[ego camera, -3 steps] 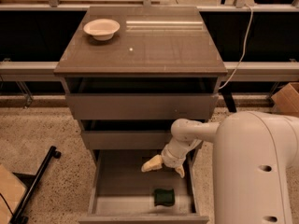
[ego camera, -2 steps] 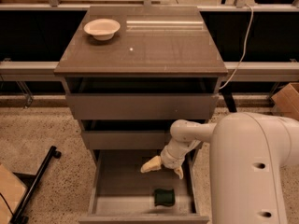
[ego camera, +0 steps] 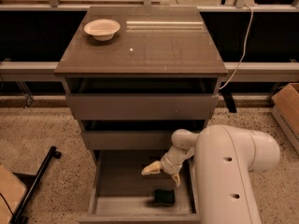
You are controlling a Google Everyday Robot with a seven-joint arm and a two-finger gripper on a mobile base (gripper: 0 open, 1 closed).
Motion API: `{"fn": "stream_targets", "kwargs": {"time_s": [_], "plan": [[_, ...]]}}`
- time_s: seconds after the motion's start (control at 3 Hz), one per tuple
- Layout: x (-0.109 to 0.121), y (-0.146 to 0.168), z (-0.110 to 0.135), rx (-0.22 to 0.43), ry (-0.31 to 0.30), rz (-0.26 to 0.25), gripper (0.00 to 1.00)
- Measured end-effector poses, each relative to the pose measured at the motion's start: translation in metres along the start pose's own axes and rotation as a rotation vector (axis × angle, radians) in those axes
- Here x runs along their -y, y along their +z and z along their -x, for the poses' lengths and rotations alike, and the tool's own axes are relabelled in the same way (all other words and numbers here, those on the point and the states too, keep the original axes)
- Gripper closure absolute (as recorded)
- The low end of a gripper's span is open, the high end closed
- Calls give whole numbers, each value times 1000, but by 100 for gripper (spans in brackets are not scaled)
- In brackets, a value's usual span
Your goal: Pick sponge from bottom drawer and place on counter
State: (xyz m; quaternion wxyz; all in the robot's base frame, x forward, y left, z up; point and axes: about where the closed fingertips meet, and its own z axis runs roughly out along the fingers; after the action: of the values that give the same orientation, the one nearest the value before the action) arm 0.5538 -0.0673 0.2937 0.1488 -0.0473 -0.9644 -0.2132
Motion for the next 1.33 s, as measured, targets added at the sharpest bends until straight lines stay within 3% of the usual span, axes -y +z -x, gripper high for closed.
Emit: {"fn": "stream_targets", "kwargs": {"time_s": [0.33, 1.0, 1.33], "plan": [[17, 30, 16, -44, 40, 54, 0], [11, 50, 23, -31, 45, 10, 0], [23, 66, 21, -29, 89, 47, 0]]}}
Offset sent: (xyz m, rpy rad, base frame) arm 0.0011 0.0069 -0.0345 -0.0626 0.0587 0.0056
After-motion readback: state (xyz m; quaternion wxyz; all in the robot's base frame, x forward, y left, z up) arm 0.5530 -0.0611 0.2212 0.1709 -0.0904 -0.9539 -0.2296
